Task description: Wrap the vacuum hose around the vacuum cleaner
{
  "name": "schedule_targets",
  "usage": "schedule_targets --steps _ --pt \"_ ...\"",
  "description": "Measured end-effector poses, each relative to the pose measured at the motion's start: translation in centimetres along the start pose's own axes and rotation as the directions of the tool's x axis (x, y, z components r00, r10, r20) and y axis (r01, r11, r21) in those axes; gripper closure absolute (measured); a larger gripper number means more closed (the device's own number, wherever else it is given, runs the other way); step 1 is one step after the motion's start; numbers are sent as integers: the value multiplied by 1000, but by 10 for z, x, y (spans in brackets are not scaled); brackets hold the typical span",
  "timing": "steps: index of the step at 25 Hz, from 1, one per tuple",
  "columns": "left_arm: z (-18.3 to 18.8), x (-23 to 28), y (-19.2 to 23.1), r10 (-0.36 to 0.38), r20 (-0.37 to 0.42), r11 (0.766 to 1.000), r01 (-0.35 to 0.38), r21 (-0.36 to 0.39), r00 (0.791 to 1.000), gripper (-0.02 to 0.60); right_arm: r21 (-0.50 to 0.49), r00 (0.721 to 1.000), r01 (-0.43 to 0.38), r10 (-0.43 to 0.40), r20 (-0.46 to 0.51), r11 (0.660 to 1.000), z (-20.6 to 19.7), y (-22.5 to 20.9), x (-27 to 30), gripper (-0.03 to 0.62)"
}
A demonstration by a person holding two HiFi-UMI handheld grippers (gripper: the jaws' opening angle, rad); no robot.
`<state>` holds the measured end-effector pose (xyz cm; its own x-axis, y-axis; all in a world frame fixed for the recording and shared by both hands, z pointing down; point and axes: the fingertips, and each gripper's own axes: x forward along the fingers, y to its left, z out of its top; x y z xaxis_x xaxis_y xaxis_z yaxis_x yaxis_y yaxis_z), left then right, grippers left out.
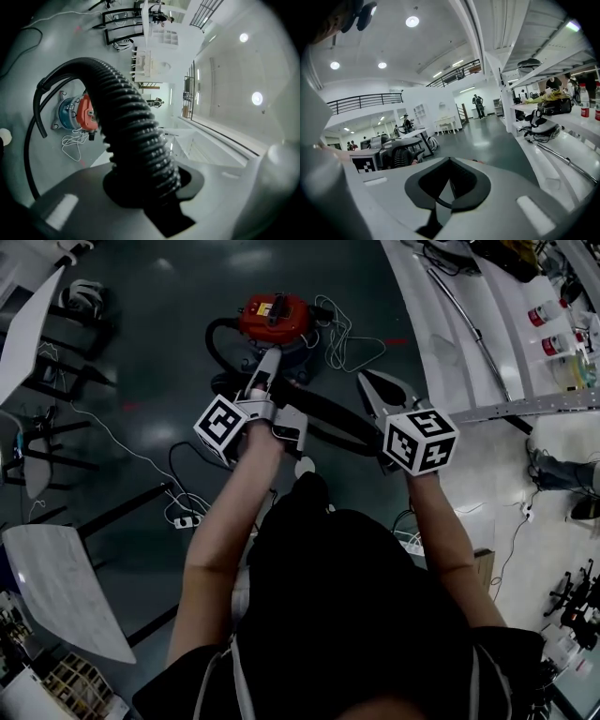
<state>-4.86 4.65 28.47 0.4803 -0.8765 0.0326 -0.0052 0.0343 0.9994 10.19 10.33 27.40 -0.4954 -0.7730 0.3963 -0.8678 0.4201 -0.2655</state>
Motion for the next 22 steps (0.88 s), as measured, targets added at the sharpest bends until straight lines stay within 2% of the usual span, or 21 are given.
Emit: schedule_targets --steps 5,11,17,22 --pt "28 24 12 35 30 999 -35 -9 999 482 10 999 -43 43 -10 999 13 -2 35 597" --pt "60 47 26 74 58 996 -71 -53 996 483 15 998 -51 52 -47 999 17 -6 76 595" --pt "96 70 35 78 90 992 -68 -102 993 485 -11 998 -42 41 -51 999 30 -4 110 595" --pt "106 71 39 79 128 989 -62 -132 989 486 -35 997 -47 45 -61 998 31 -1 108 595"
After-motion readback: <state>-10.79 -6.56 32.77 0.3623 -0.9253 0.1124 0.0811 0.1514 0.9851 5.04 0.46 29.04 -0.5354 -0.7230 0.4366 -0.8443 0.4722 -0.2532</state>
